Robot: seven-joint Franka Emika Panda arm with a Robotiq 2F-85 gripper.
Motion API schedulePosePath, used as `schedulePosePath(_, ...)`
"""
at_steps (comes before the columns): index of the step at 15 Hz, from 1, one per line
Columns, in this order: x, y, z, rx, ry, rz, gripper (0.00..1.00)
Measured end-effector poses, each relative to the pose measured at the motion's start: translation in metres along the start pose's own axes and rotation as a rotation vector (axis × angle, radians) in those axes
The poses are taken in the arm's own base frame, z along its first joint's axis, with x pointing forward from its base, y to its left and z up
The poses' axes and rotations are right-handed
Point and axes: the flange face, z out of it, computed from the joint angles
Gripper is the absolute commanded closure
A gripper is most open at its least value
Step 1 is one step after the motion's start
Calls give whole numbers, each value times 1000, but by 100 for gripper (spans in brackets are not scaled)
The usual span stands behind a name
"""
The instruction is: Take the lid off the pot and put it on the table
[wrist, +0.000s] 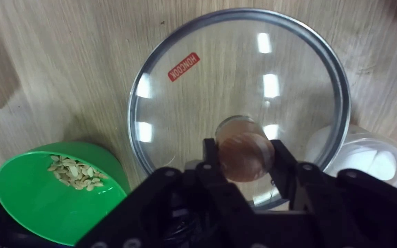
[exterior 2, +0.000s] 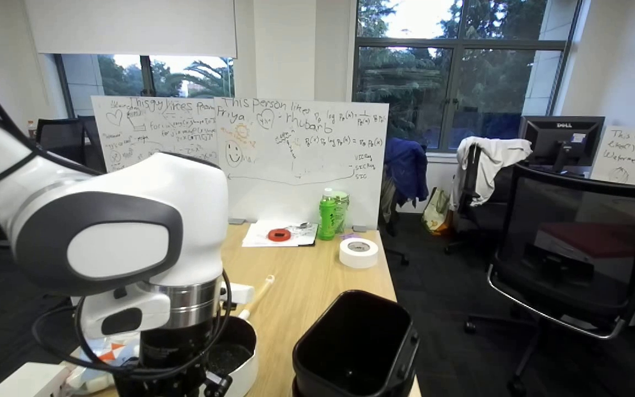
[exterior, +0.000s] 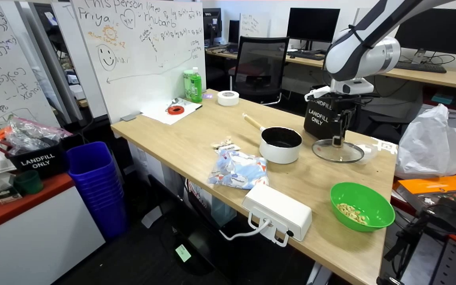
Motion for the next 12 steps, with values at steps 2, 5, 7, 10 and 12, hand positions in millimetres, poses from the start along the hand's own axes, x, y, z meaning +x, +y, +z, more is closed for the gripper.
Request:
schedulePosePath(2,1,0,1,29,23,-70,85)
schedulePosePath(5,1,0,1,57,52,-227,85)
schedulePosePath(7,1,0,2,63,65,-336,85)
schedulePosePath(10,-1,4,1,56,64,-477,60)
schedulePosePath(12,-1,4,-2,56,60,-500,60)
